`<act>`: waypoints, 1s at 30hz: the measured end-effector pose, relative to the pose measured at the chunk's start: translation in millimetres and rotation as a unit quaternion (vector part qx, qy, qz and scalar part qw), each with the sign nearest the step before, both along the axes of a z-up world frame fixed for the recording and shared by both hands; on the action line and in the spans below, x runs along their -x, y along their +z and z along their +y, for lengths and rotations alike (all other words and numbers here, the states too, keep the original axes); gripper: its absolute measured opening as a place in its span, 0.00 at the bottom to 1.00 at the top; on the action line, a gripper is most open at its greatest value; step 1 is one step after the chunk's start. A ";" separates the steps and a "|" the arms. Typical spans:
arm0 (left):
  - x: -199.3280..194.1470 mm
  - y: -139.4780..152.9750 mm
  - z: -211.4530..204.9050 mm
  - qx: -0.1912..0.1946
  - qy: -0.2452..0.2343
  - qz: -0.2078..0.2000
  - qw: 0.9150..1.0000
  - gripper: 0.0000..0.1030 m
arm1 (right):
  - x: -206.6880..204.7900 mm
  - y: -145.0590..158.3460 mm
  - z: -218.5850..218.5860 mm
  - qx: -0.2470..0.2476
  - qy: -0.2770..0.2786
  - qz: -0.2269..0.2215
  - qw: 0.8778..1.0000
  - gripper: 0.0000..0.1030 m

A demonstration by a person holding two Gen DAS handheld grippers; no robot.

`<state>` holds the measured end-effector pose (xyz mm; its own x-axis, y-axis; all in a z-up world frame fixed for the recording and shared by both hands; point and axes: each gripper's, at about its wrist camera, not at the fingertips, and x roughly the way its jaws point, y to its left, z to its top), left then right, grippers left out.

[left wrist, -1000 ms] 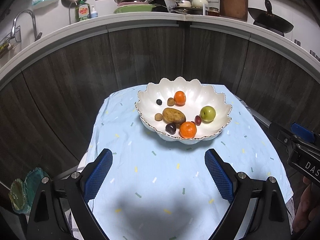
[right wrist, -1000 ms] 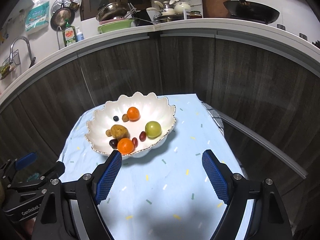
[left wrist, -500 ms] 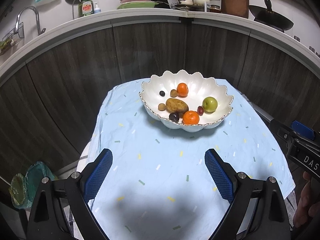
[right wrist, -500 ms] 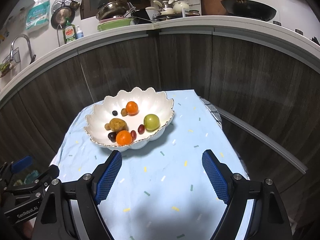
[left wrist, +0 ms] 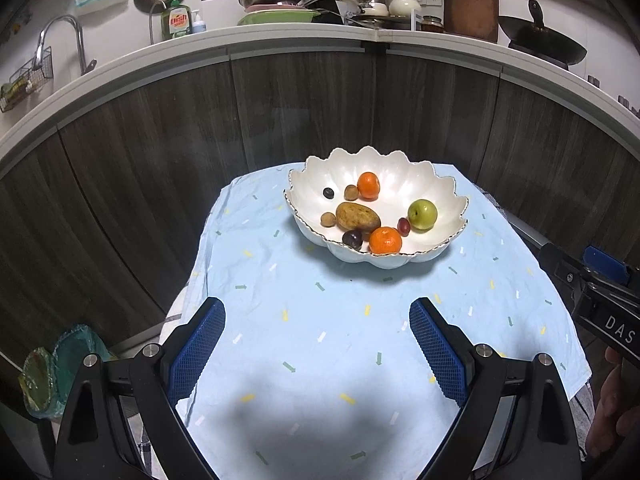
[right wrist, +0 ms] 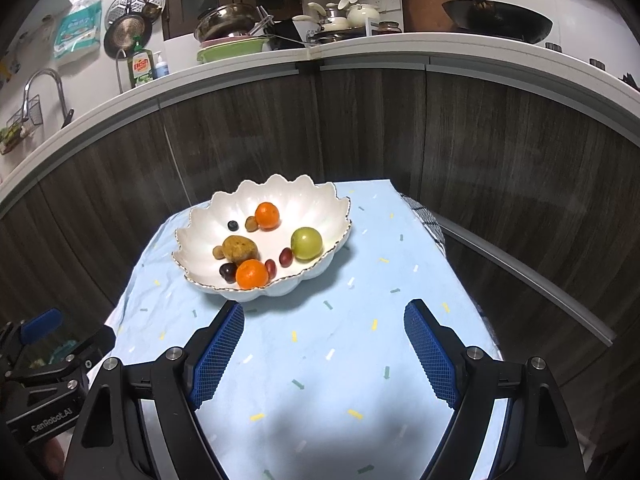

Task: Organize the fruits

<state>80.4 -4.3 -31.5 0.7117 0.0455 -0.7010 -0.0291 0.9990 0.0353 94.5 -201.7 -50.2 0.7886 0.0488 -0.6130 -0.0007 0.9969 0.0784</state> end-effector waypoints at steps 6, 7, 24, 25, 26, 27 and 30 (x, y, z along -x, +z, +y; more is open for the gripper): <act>0.2 0.1 -1.3 -0.002 -0.001 0.001 1.000 0.92 | 0.9 -1.5 1.5 -0.002 -0.003 0.003 1.000 0.81; -0.1 0.1 -1.3 -0.002 -0.001 0.001 1.000 0.92 | 0.7 -1.8 1.4 -0.003 -0.003 0.003 1.000 0.81; -0.7 3.0 -3.9 -0.005 -0.005 -0.003 1.000 0.92 | 0.8 -2.0 2.5 -0.005 -0.005 0.001 1.000 0.81; -0.5 3.5 -4.1 -0.005 -0.005 -0.003 1.000 0.92 | 1.0 -1.8 2.5 -0.005 -0.005 0.001 1.000 0.81; -0.2 3.8 -4.3 -0.005 -0.005 -0.003 1.000 0.92 | 1.1 -1.9 2.8 -0.005 -0.005 0.001 1.000 0.81; -0.2 4.0 -4.5 -0.005 -0.005 -0.004 1.000 0.92 | 1.0 -1.7 2.0 -0.006 -0.005 0.001 1.000 0.81; 0.5 4.6 -5.3 -0.007 -0.003 -0.005 1.000 0.92 | 0.9 -1.6 1.5 -0.006 -0.005 0.002 1.000 0.81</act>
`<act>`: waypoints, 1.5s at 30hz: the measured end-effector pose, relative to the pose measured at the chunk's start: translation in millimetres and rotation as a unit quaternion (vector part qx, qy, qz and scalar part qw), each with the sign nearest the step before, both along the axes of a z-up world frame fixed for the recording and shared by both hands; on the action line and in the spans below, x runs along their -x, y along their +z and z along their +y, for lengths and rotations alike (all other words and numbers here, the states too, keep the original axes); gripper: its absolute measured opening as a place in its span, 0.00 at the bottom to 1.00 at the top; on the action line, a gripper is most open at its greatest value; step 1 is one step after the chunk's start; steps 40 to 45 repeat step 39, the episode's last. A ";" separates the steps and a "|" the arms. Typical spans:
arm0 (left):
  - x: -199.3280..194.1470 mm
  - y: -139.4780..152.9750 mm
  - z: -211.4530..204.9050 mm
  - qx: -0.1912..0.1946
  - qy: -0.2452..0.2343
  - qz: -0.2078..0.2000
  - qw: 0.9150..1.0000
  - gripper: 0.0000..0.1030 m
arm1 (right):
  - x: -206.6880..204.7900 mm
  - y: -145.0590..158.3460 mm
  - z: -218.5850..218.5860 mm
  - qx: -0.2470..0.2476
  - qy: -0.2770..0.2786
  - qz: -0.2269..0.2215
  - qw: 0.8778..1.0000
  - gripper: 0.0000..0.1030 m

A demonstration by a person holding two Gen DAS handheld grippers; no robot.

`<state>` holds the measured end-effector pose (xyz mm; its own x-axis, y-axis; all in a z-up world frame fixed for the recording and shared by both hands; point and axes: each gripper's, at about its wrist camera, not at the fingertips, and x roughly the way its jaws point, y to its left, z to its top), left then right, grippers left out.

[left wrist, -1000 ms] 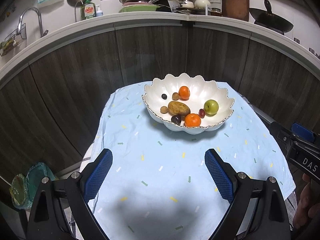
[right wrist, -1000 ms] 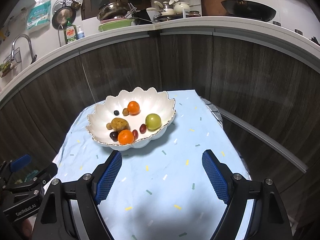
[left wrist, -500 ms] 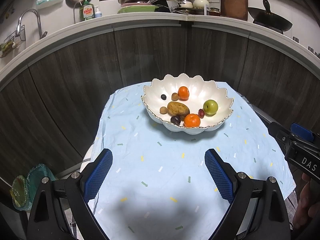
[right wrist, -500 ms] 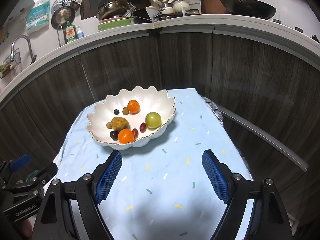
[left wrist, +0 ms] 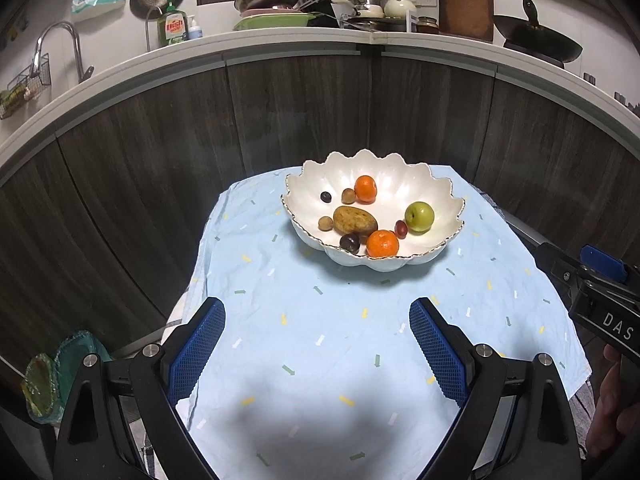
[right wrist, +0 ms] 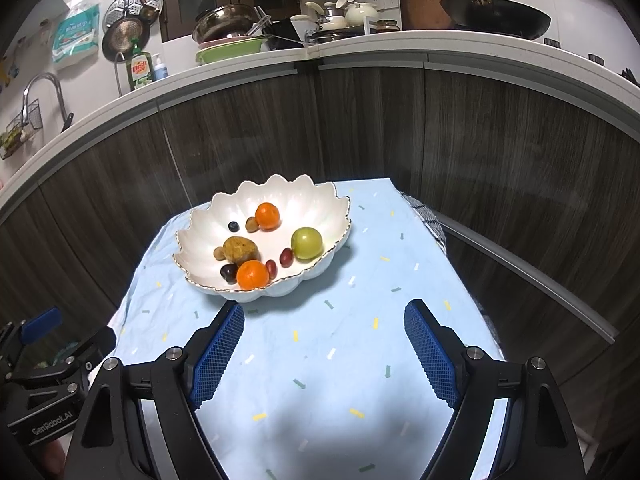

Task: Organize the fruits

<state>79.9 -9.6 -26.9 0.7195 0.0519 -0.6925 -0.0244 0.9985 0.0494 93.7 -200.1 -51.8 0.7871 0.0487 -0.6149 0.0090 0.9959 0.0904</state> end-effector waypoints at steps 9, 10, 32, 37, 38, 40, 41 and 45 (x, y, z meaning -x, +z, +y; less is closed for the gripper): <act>-0.2 1.2 -0.5 0.003 -0.003 0.001 1.000 0.92 | 0.1 0.1 -0.2 -0.001 0.000 0.001 1.000 0.81; -0.1 1.2 -0.8 0.003 -0.004 0.001 1.000 0.92 | 0.0 0.1 -0.3 -0.002 0.000 0.003 1.000 0.81; -0.5 0.6 1.4 0.015 -0.003 0.005 1.000 0.92 | 1.9 -1.5 3.6 -0.001 0.001 0.005 1.000 0.81; 0.2 0.5 1.8 0.011 -0.001 -0.001 1.000 0.92 | 1.8 -2.8 4.1 -0.002 0.000 0.007 1.000 0.81; 0.1 0.4 1.8 0.010 0.000 -0.001 1.000 0.92 | 1.9 -3.1 4.7 -0.003 0.000 0.007 1.000 0.81; 0.1 0.1 1.8 0.010 0.000 -0.001 1.000 0.92 | 0.9 -3.3 3.0 -0.003 0.000 0.007 1.000 0.81; 0.1 0.1 1.8 0.010 0.000 -0.001 1.000 0.92 | 0.9 -3.3 3.0 -0.003 0.000 0.007 1.000 0.81; 0.1 0.1 1.8 0.010 0.000 -0.001 1.000 0.92 | 0.9 -3.3 3.0 -0.003 0.000 0.007 1.000 0.81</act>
